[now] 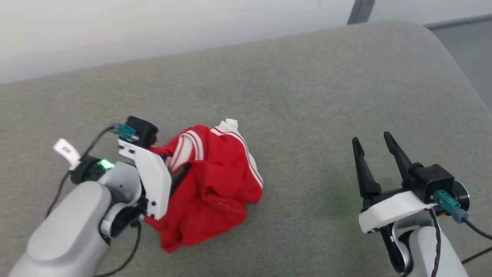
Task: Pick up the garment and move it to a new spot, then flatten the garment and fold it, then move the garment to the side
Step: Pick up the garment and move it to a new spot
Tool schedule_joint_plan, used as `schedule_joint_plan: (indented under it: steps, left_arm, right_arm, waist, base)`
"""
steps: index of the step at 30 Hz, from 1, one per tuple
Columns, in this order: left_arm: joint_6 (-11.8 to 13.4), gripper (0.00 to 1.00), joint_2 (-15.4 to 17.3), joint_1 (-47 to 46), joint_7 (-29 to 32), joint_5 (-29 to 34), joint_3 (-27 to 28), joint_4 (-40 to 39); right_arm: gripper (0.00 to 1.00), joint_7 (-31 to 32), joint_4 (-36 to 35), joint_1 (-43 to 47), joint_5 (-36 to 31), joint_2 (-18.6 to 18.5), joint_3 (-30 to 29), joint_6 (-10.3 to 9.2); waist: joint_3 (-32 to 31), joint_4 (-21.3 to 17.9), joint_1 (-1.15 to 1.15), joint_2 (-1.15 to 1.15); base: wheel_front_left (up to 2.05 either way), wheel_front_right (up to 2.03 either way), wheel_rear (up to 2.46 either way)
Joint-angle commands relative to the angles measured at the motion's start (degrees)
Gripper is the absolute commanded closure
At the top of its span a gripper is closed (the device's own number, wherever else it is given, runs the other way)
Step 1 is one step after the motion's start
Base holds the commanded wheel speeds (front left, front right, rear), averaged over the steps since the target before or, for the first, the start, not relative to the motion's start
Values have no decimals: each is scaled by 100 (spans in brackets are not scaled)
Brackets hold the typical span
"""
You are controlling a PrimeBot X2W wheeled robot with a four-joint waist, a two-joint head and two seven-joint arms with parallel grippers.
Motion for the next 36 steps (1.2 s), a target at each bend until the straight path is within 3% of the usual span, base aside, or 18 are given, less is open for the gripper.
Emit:
schedule_joint_plan:
  steps: [1, 10, 22, 27, 36]
  left_arm:
    - [-27, 0, 66, -32, -255, 20, 115, -124]
    - [104, 0, 452, 640, -1990, 173, 777, -729]
    - [552, 0, 567, 2252, -4029, -30, 1651, -946]
    - [668, 0, 541, 2850, -4422, -133, 1953, -1005]
    - [724, 0, 286, 3621, -4593, -41, 2554, -1216]
  right_arm:
    - [0, 29, -22, 94, -76, -2, -1, 0]
    - [0, 89, 54, 247, -93, -106, -90, 0]
    - [0, 128, 116, 452, -29, -261, -177, 0]
    - [0, 162, 59, 530, -5, -281, -253, 0]
    - [0, 230, -97, 643, -12, -243, -373, 0]
  waist:
    - [-160, 158, 0, 0]
    - [-507, 556, 0, 0]
    - [-869, 903, 0, 0]
    - [-926, 989, 0, 0]
    - [-967, 1107, 0, 0]
  base:
    - [0, 0, 0]
    - [0, 0, 0]
    - [0, 0, 0]
    - [0, 0, 0]
    - [0, 0, 0]
